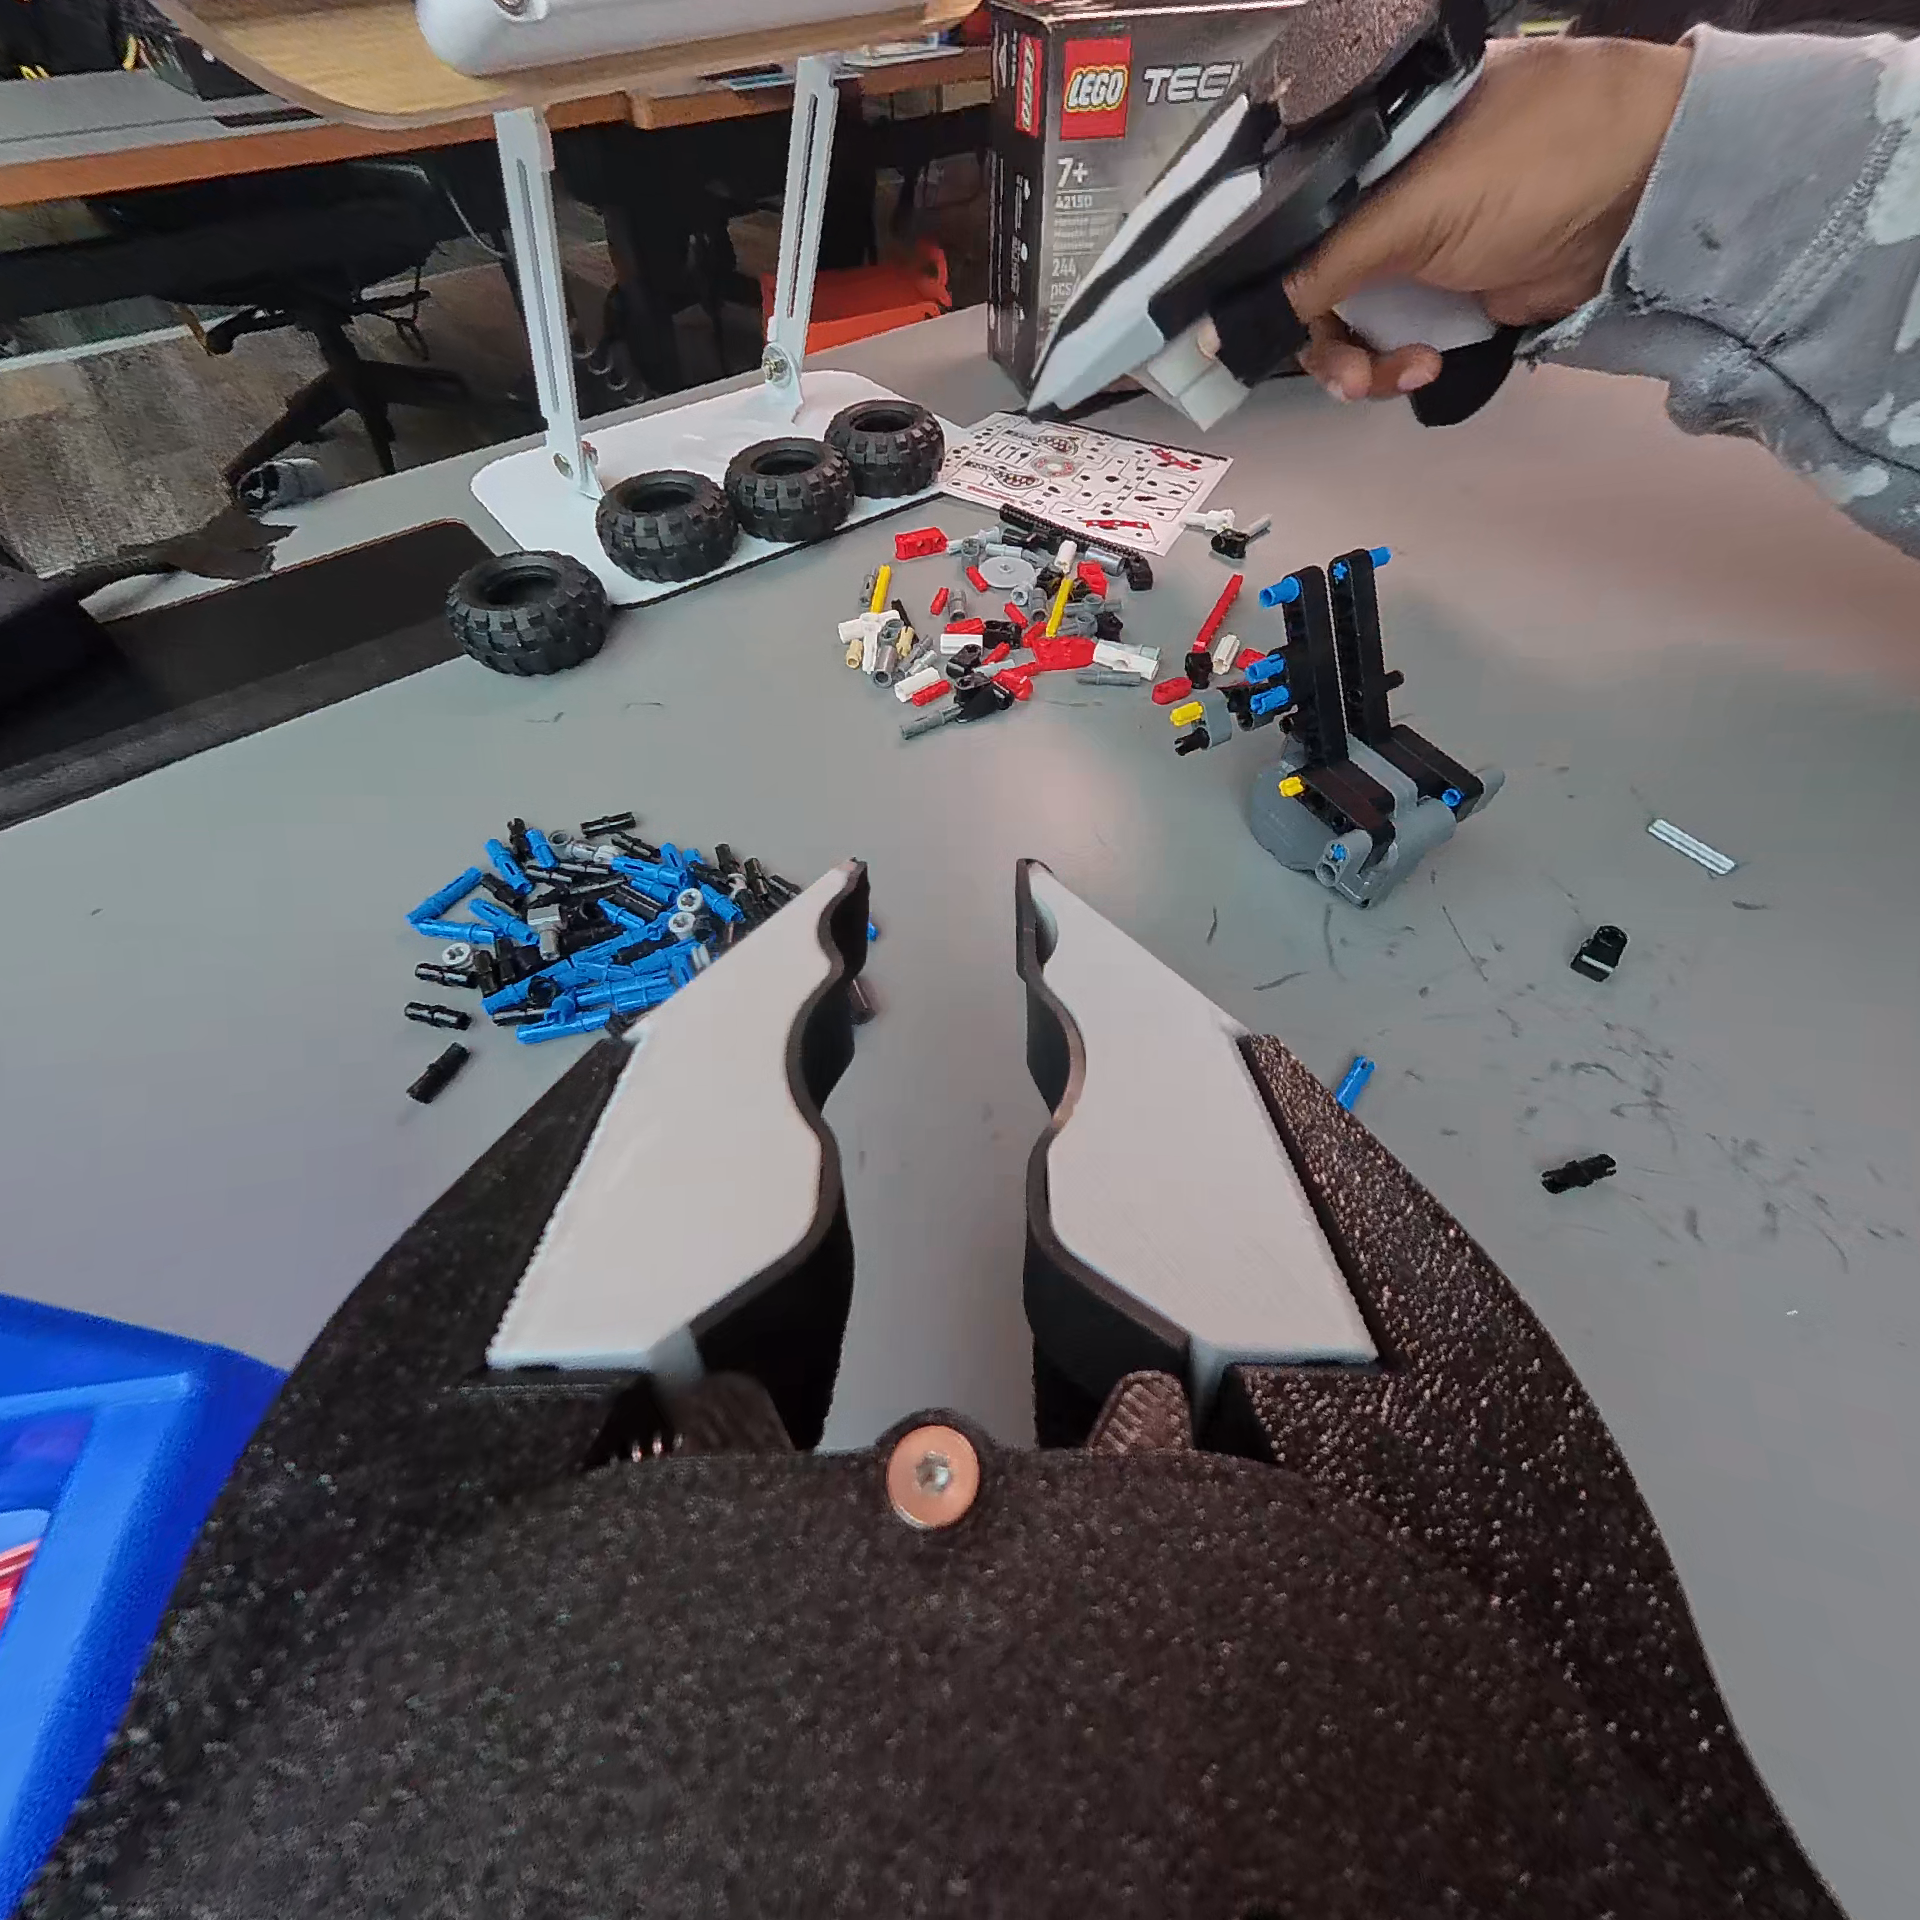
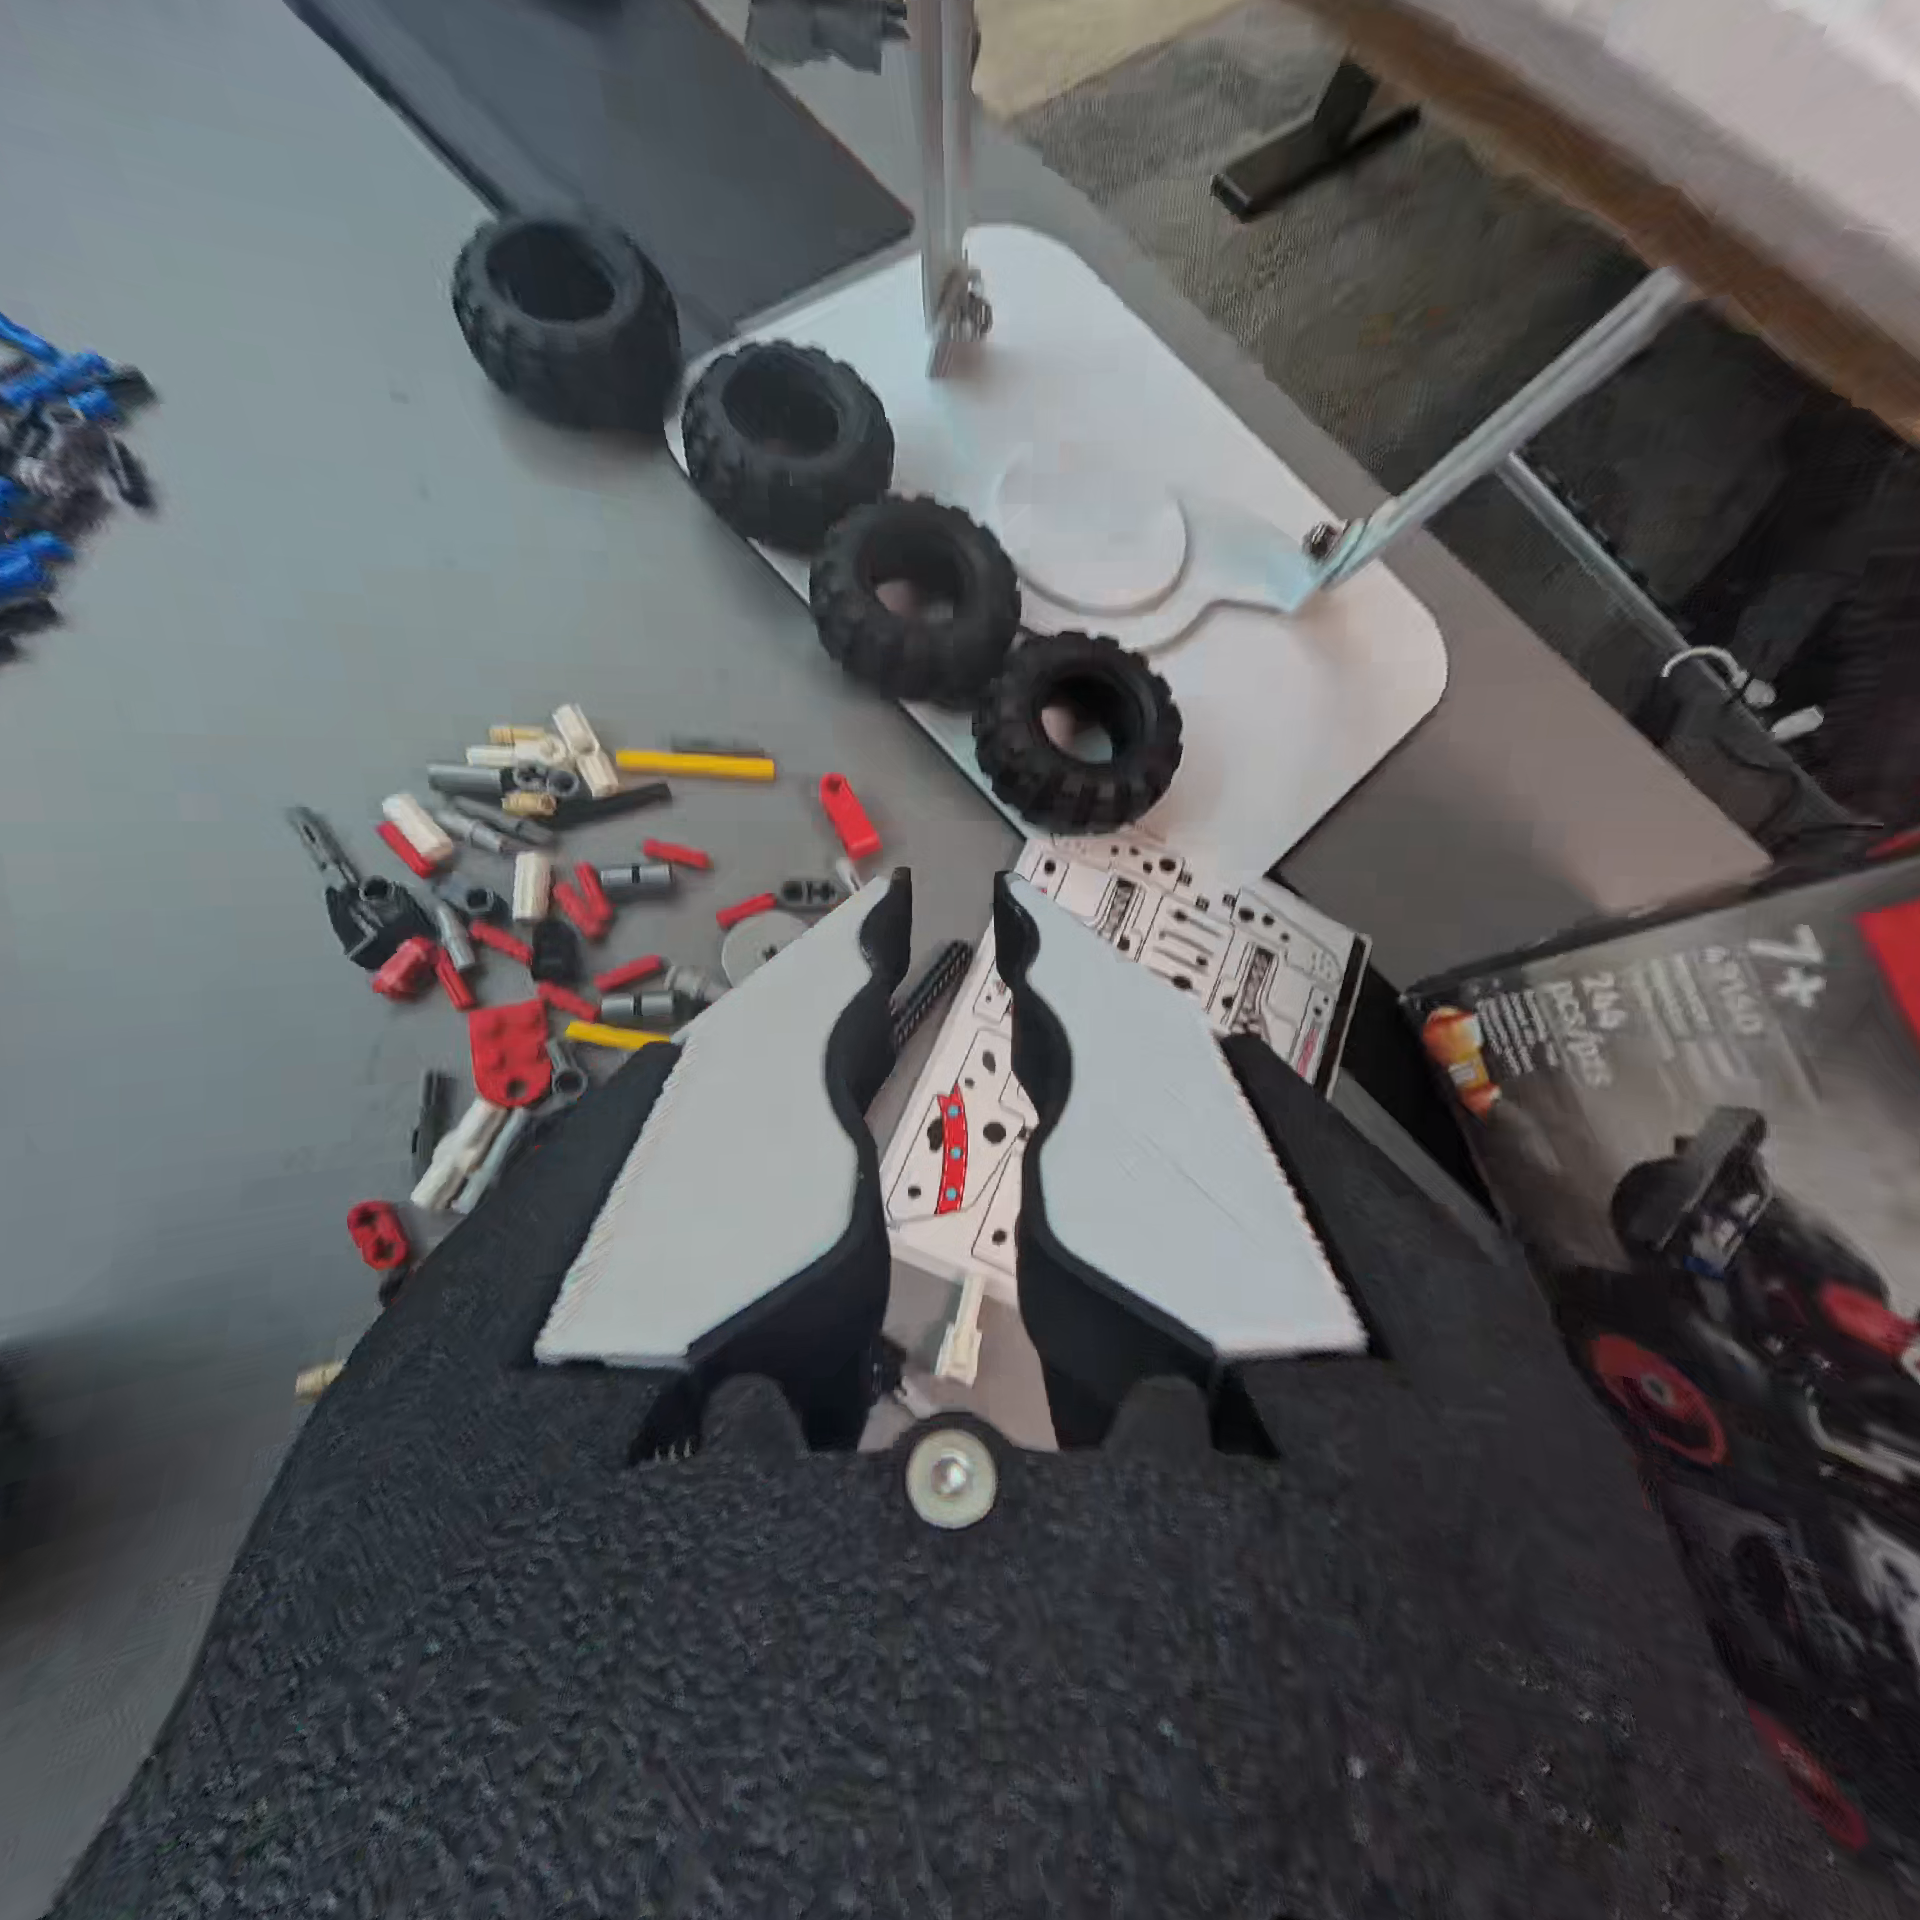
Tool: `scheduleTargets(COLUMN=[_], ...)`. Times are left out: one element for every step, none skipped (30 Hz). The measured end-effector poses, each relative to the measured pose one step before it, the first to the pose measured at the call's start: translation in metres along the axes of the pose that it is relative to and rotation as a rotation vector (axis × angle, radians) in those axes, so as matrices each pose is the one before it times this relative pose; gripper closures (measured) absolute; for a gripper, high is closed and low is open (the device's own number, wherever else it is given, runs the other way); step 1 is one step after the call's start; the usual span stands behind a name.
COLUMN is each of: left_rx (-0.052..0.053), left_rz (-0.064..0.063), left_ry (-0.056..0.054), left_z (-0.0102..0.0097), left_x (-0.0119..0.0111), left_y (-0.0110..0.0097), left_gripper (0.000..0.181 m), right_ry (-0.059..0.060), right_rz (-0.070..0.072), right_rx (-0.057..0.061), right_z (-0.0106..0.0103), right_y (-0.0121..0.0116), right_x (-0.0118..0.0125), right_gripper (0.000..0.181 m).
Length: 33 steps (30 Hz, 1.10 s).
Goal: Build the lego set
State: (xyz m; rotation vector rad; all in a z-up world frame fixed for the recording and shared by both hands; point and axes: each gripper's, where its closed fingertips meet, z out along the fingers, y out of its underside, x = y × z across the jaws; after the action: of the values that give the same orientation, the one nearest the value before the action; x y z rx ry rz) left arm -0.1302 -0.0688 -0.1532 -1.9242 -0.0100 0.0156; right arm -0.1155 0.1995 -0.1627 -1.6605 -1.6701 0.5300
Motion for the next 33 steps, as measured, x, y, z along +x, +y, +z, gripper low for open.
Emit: scheduleTargets(left_rx=[-0.0079,-0.0059,-0.0028,-0.0002,0.0004,-0.0012,-0.0044,-0.0074,-0.0065,-0.0023,0.0007,0.001,0.0005,0.0013,0.0021,0.0016,0.001,0.0003,-0.0015,-0.0025,-0.0011,-0.0005,-0.0009,-0.0007,-0.0007,-0.0004,0.0002,0.0011,0.0032,0.0048,0.0051,0.0036,0.0006], left_rz=[0.0091,0.0103,0.0105,0.0091,0.0066,0.0042,0.0021,0.0003,0.0001,0.0014,0.0014,0.0002,-0.0008,-0.001,-0.001,-0.0015,-0.0014,-0.0006,0.0001,0.0011,0.0024,0.0023,0.0007,-0.0002,0.0002,0.0004,0.0005,0.001,0.0019,0.0023,0.0019,0.0016,0.0018], left_ry=[0.0057,0.0052,0.0047,0.0044,0.0046,0.0051,0.0055,0.0051,0.0036,0.0019,0.0006,0.0006,0.0006,-0.0001,0.0005,0.0013,0.0007,0.0005,0.0017,0.0008,-0.0012,-0.0011,-0.0006,-0.0002,-0.0001,-0.0002,0.0003,0.0002,0.0001,0.0015,0.0033,0.0049,0.0048], left_z=[0.00145,0.00102,0.00053,0.00011,-0.0001,-0.00008,0.00022,0.00035,0.00033,-0.00009,-0.00026,-0.00038,-0.00042,-0.00046,-0.00048,-0.00043,-0.00029,-0.00021,0.00006,0.0,0.00001,0.00005,0.00007,0.00012,0.0003,0.0002,0.00011,0.00003,-0.00021,-0.0001,-0.0002,0.00018,0.00038], left_x=[0.00208,0.00221,0.00233,0.00217,0.00188,0.00162,0.00122,0.0008,0.00059,0.00027,0.00019,-0.00003,-0.00005,-0.00023,-0.00015,0.00001,-0.00009,-0.00008,0.00013,0.00003,-0.00003,-0.00011,-0.00003,-0.00002,-0.00004,-0.00007,0.00011,0.00017,0.00019,0.00046,0.00084,0.00118,0.00113], left_y=[0.00141,0.001,0.0006,0.00002,-0.00018,0.00012,0.00081,0.00133,0.00123,0.00051,-0.00008,-0.00017,-0.00009,-0.00016,-0.00045,-0.00021,-0.00019,-0.00005,0.00036,0.00049,0.00032,0.00024,0.00017,0.00024,0.00017,0.00007,-0.00007,-0.00003,-0.0005,-0.00073,-0.00084,-0.0005,-0.00013], left_gripper=[0.152,0.152,0.152,0.152,0.152,0.152,0.152,0.152,0.152,0.152,0.152,0.152,0.152,0.152,0.152,0.152,0.152,0.152,0.152,0.152,0.152,0.152,0.152,0.152,0.152,0.152,0.152,0.153,0.153,0.154,0.155,0.156,0.156], right_ry=[-0.0065,-0.0063,-0.0125,-0.018,-0.0156,-0.0118,-0.0113,-0.0026,-0.0024,-0.0046,0.0009,0.0018,-0.001,-0.0105,-0.0072,0.0012,0.0013,0.0027,0.0132,0.0092,0.011,0.0105,-0.0023,-0.0128,-0.0223,-0.0418,-0.0703,-0.0878,-0.093,-0.0938,-0.0717,-0.0427,-0.0257], right_rz=[0.0163,0.0127,0.0099,0.0123,0.0191,0.0176,0.016,0.0125,-0.0015,0.0001,0.0054,-0.002,-0.0027,-0.0011,0.0004,-0.0007,-0.0015,0.0038,-0.0119,-0.0302,-0.0116,-0.0075,-0.01,-0.0117,-0.0215,-0.0328,-0.042,-0.0501,-0.0581,-0.0548,-0.032,-0.0114,-0.0049], right_rx=[-0.0387,-0.0312,-0.0235,-0.013,-0.0113,-0.0179,-0.004,-0.0152,-0.0113,-0.001,-0.0085,-0.01,-0.0076,-0.0045,0.0001,0.0002,0.0018,0.0034,0.0143,0.0449,0.0513,0.0771,0.0867,0.0682,0.0527,0.0308,-0.0017,-0.0203,-0.0132,-0.0066,-0.0164,-0.0342,-0.0387], right_z=[-0.00089,0.00045,0.00129,0.0021,0.00244,0.00292,0.00225,0.00224,0.00195,0.00112,0.00042,0.00003,0.00001,0.00017,0.00017,0.0001,0.00016,0.00015,-0.00025,-0.00323,-0.0072,-0.01151,-0.0145,-0.01546,-0.01561,-0.01473,-0.01341,-0.01181,-0.0099,-0.00741,-0.00395,-0.00099,0.00071], right_y=[0.01811,0.01488,0.01142,0.00763,0.00552,0.00477,0.00136,0.00168,0.00084,-0.00077,-0.00009,0.00009,-0.00001,0.00013,-0.00005,0.00007,-0.00022,-0.00059,-0.00185,-0.00615,-0.008,-0.01307,-0.01546,-0.01359,-0.01069,-0.00611,0.00065,0.00576,0.00685,0.00711,0.00802,0.0099,0.01005], right_x=[-0.00149,-0.002,-0.0031,-0.00392,-0.00321,-0.00228,-0.00192,-0.00005,-0.00049,-0.00113,-0.00002,0.00024,-0.00007,-0.00147,-0.00074,0.00092,0.00129,0.00152,0.0031,0.002,0.00278,0.00264,-0.00024,-0.00334,-0.00714,-0.01267,-0.01944,-0.02478,-0.02818,-0.03018,-0.0264,-0.01976,-0.01479], right_gripper=[0.166,0.166,0.166,0.166,0.165,0.165,0.163,0.163,0.163,0.165,0.165,0.165,0.165,0.168,0.17,0.172,0.174,0.174,0.175,0.174,0.175,0.175,0.175,0.175,0.175,0.175,0.175,0.175,0.175,0.175,0.175,0.175,0.175])
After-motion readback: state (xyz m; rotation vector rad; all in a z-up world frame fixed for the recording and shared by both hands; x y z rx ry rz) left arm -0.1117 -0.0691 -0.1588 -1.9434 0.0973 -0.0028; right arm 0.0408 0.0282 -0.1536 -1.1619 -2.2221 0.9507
